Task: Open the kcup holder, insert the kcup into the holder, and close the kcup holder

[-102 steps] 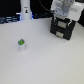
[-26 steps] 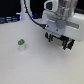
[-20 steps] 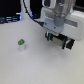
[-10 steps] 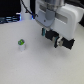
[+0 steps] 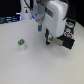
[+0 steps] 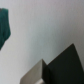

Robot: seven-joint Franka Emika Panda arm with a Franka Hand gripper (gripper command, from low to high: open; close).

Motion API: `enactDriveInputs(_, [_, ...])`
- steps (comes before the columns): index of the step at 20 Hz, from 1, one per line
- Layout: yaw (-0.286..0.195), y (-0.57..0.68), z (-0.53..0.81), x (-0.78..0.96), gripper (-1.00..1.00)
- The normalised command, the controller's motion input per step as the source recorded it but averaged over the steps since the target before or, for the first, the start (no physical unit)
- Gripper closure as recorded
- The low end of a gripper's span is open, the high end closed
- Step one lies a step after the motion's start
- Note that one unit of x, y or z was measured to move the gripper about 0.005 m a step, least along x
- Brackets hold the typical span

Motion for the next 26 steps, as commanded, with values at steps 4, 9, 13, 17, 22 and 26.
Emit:
enactDriveInputs(4, [-0.205, -0.50, -0.02, -0.31, -1.00])
enactDriveInputs(9, [-0.197, -0.54, -0.07, -0.29, -1.00])
enactDriveInputs(13, [-0.204, -0.54, -0.21, -0.30, -1.00])
enactDriveInputs(17, [-0.207, -0.51, -0.34, -0.45, -1.00])
enactDriveInputs(22, [-0.219, -0.54, -0.38, -0.41, -1.00])
enactDriveInputs(26, [-0.233, -0.54, -0.43, -0.38, -1.00])
